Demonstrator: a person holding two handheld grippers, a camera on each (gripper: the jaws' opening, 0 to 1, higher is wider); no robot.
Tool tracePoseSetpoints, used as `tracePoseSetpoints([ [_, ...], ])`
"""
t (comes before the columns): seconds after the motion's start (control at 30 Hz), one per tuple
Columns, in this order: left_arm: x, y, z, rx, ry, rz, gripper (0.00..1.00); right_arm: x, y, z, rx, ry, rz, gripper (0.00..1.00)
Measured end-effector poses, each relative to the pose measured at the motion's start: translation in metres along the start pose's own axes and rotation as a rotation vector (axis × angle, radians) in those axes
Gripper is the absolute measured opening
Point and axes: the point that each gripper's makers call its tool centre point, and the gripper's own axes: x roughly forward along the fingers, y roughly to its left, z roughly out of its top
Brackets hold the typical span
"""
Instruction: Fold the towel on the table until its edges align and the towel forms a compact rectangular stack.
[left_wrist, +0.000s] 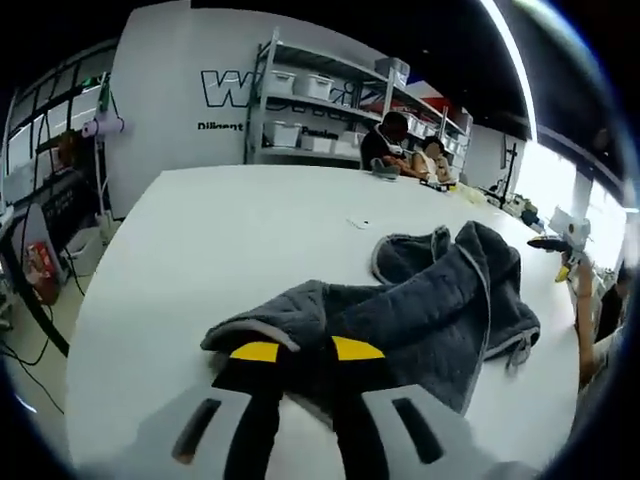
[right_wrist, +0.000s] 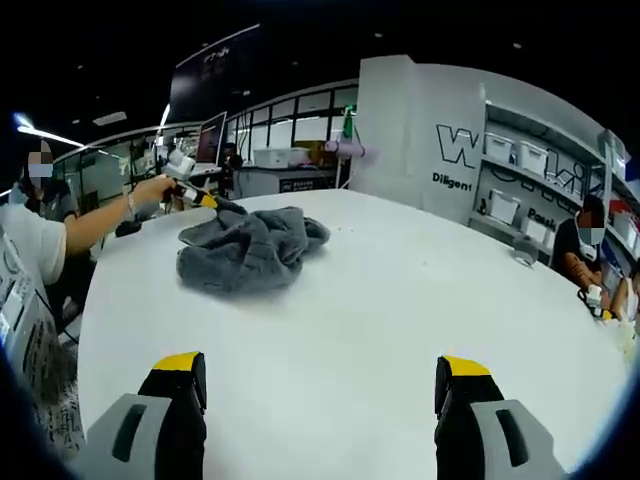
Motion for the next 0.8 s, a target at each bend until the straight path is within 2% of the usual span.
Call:
tracePoseSetpoints([
  [0.07, -0.004, 0.001, 0.004, 0.022, -0.019, 0.02, 0.3, 0.001, 0.0, -0.001, -0.001, 0.006, 0.002, 0.99],
  [0.17, -0.014, -0.004, 0.018, 0.014, -0.067, 0.013, 0.45, 0.003, 0.0, -0.003, -0.002, 0.019, 0.002, 0.99],
  [0.23, -0.02, -0.014, 0.026, 0.015, -0.095, -0.002, 0.56, 0.004, 0.0, -0.004, 0.0, 0.024, 0.002, 0.99],
  [0.3, -0.026, -0.026, 0.034, 0.019, -0.124, -0.022, 0.61, 0.006, 0.0, -0.006, 0.0, 0.033, 0.001, 0.99],
  [0.5, -0.034, -0.07, 0.05, 0.063, -0.21, -0.122, 0.75, 0.012, 0.0, -0.011, -0.001, 0.062, 0.004, 0.99],
  [0.57, -0.033, -0.086, 0.049, 0.087, -0.222, -0.149, 0.79, 0.015, 0.0, -0.015, -0.002, 0.077, 0.006, 0.99],
  [0.63, -0.032, -0.109, 0.051, 0.1, -0.264, -0.219, 0.84, 0.017, 0.0, -0.018, -0.002, 0.092, 0.009, 0.99],
  [0.7, -0.03, -0.124, 0.047, 0.082, -0.274, -0.282, 0.86, 0.02, 0.0, -0.02, 0.0, 0.101, 0.013, 0.99],
  [0.8, -0.027, -0.136, 0.041, 0.055, -0.281, -0.332, 0.89, 0.025, 0.002, -0.023, 0.001, 0.115, 0.028, 0.99],
])
